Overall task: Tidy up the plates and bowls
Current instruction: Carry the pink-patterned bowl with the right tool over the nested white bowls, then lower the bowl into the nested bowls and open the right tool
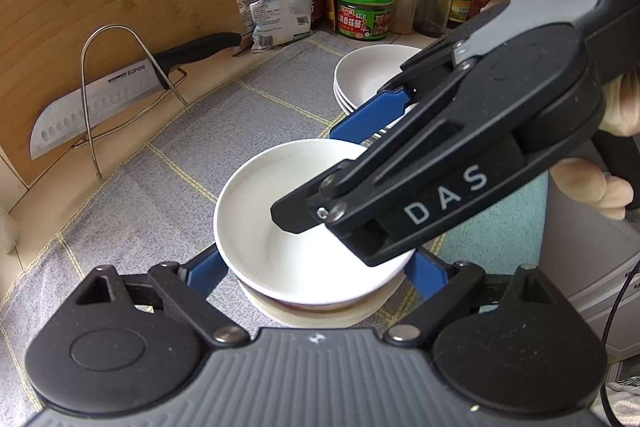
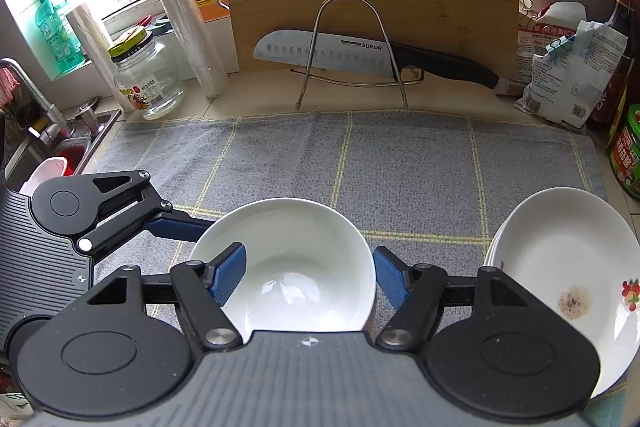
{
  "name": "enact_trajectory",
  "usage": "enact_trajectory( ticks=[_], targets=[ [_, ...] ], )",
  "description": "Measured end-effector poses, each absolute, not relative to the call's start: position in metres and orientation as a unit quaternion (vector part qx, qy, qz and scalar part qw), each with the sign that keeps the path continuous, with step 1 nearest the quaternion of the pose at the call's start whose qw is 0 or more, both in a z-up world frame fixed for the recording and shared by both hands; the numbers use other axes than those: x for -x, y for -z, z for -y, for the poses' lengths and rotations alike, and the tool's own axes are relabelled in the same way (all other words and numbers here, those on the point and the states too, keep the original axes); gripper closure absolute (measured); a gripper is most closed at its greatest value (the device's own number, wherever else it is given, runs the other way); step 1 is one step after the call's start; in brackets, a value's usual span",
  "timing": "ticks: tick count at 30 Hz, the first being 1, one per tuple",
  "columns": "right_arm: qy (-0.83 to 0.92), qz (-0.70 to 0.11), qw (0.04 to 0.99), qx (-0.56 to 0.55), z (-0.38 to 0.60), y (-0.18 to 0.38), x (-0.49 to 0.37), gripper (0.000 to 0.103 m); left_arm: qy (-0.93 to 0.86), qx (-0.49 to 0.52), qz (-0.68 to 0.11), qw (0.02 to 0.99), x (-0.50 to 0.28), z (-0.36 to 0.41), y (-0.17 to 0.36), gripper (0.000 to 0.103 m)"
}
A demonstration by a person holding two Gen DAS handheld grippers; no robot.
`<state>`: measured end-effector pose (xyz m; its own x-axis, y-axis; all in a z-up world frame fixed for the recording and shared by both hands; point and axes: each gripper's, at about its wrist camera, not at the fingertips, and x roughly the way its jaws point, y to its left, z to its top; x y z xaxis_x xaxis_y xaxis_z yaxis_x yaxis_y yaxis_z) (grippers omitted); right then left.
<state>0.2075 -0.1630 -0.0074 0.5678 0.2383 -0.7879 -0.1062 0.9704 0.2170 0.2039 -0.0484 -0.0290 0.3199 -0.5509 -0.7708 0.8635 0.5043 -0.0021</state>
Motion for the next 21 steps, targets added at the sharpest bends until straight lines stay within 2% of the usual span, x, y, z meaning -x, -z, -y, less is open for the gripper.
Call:
enact_trajectory(
  ticks=[5, 9, 12, 21],
  targets=[
    [-0.104, -0.449, 0.885, -0.072, 0.162, 0.005, -0.204, 0.025, 0.447, -0.225, -0.357, 0.788, -0.200, 0.047, 0.027, 0.007],
    [-0.093, -0.440, 0.890, -0.068, 0.164, 0.003, -0.195, 0.015, 0.447, -0.238, -0.348, 0.789, -0.193, 0.032, 0.021, 0.007],
    [-0.068, -0.424, 0.901, -0.061, 0.166, 0.001, -0.186, 0.000, 0.439, -0.231, -0.341, 0.798, -0.193, 0.019, 0.013, 0.007],
    [-0.006, -0.406, 0.914, -0.017, 0.156, 0.007, -0.162, 0.000, 0.424, -0.186, -0.338, 0.819, -0.203, 0.005, 0.006, 0.004]
  ],
)
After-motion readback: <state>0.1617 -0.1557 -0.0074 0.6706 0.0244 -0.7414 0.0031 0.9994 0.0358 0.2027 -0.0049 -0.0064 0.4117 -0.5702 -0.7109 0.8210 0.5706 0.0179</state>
